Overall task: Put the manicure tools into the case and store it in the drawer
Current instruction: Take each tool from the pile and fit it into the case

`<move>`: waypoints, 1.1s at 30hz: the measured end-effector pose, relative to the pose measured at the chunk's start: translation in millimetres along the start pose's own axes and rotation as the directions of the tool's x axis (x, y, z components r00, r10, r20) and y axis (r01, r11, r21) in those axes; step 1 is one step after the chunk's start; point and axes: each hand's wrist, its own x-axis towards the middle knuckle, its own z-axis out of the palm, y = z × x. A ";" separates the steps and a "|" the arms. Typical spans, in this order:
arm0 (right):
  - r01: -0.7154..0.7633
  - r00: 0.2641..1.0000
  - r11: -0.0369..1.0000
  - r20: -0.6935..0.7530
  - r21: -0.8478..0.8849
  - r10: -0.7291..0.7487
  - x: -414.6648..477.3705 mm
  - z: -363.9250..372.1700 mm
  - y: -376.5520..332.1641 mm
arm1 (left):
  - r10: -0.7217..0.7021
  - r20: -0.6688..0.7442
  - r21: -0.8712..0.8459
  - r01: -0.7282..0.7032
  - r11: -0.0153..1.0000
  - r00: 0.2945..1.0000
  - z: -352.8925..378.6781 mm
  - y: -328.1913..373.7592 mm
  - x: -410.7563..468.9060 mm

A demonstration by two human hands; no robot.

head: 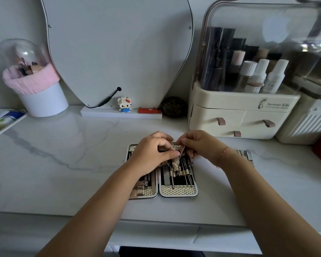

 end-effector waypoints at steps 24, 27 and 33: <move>0.206 0.967 0.901 -0.060 -0.381 -0.246 -4.3 -2.5 1.5 | -0.007 -0.020 0.034 0.008 0.999 1.000 4.2 -2.8 4.3; 0.210 0.970 0.896 -0.031 -0.390 -0.241 -6.3 -4.1 0.1 | -0.026 -0.006 0.067 0.026 0.997 1.000 4.9 -1.5 6.7; 0.178 0.978 0.891 -0.025 -0.417 -0.207 -8.5 -0.1 -0.7 | -0.020 -0.046 0.128 0.026 0.991 0.999 0.1 0.9 11.6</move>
